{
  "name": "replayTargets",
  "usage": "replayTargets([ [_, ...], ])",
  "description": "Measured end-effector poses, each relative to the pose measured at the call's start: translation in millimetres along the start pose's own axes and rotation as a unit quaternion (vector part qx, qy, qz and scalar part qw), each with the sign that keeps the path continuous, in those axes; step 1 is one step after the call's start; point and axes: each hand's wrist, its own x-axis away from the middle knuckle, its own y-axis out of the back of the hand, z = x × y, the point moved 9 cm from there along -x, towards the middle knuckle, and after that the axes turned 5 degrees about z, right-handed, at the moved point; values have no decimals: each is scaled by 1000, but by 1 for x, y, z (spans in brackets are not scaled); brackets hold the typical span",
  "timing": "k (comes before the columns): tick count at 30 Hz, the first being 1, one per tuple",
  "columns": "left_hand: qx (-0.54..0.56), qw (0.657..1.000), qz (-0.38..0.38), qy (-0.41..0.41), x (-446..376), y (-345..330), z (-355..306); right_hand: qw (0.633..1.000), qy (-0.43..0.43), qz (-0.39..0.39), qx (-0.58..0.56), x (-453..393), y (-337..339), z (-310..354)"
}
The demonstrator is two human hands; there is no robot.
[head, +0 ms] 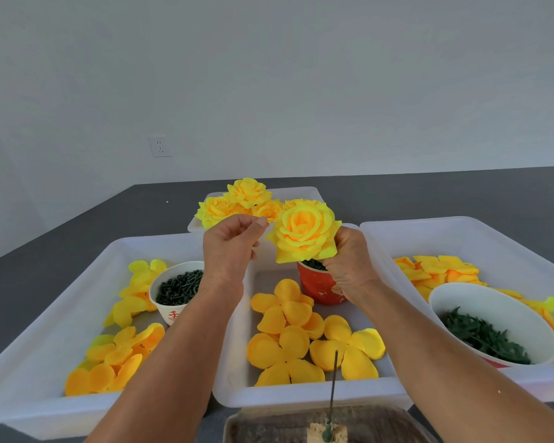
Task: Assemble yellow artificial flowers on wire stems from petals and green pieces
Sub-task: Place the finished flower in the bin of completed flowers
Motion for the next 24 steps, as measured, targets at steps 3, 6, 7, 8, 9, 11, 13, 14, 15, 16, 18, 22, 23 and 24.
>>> replayTargets([
  [3, -37, 999, 10, -14, 0, -4, 0, 1000, 7, -9, 9, 1, 3, 2],
  [6, -71, 997, 22, 3, -1, -7, 6, 1000, 18, -2, 21, 1, 1, 4],
  [7, -74, 997, 26, 12, -2, -7, 9, 999, 21, 1, 24, 1, 0, 4],
  [8, -72, 997, 30, 17, -3, -7, 11, 999, 23, 4, 25, 1, -1, 4],
  [9, -70, 997, 35, 20, -3, -7, 12, 999, 26, 7, 24, 1, -1, 5],
  [11, -81, 996, 45, 15, -4, -8, 12, 999, 29, 10, 24, 1, -2, 5],
  [13, -116, 992, 51, -11, -4, -10, 8, 999, 33, 11, 21, 2, -2, 6],
  [14, -132, 989, 56, -28, -3, -11, 5, 999, 35, 13, 17, 2, -2, 7],
  [15, -140, 987, 63, -43, -2, -13, 3, 999, 34, 14, 12, 3, -2, 7],
  [16, -138, 987, 70, -53, -1, -15, 1, 999, 33, 16, 5, 3, -3, 8],
  [18, -131, 987, 72, -61, -1, -15, 0, 999, 31, 22, -6, 4, -4, 7],
  [22, -147, 984, 63, -76, -2, -13, -2, 999, 26, 41, -3, 5, -8, 7],
  [23, -151, 983, 62, -80, -1, -13, -3, 999, 24, 44, -4, 5, -9, 7],
  [24, -152, 983, 61, -83, -1, -13, -4, 999, 24, 46, -4, 5, -9, 7],
])
